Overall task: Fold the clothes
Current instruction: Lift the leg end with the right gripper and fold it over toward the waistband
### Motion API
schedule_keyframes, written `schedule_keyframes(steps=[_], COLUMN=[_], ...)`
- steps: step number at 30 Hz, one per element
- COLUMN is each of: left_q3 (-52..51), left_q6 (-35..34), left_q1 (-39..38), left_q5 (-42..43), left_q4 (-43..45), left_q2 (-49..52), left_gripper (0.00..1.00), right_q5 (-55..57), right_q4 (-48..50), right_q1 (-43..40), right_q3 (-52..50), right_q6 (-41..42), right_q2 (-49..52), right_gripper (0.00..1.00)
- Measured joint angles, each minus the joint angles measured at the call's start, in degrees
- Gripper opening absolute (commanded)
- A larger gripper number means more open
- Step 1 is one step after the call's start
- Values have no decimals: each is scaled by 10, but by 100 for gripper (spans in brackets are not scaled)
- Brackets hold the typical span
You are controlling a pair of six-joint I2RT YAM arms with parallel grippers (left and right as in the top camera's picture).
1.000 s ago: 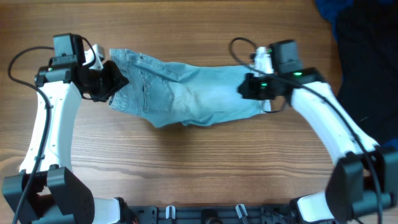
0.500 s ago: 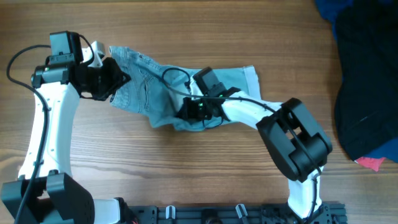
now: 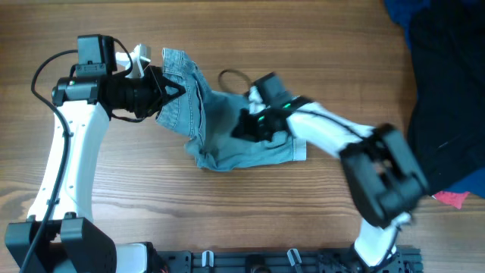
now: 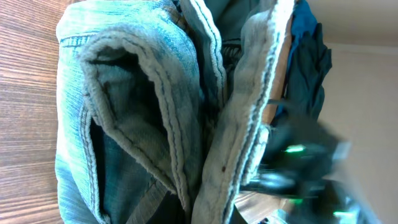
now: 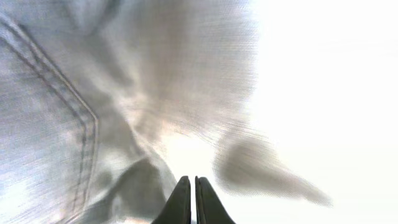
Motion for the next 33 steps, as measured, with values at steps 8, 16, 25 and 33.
schedule_keyframes(steps=[8, 16, 25, 33], left_q3=[1, 1, 1, 1], left_q6=[2, -16, -59, -128], left_q1=[-56, -178, -297, -344], left_q5=[-12, -74, -179, -216], left_q4=[3, 35, 64, 115], left_q2=[-2, -2, -2, 0], left_gripper=[4, 4, 4, 4], right_q5=[157, 250, 260, 260], right_q4=[-248, -240, -228, -229], right_q1=[-158, -157, -157, -157], right_q3=[3, 3, 6, 7], right_q6=[-88, -113, -127, -127], right_q2=[-96, -43, -12, -12], right_gripper=[4, 4, 4, 4])
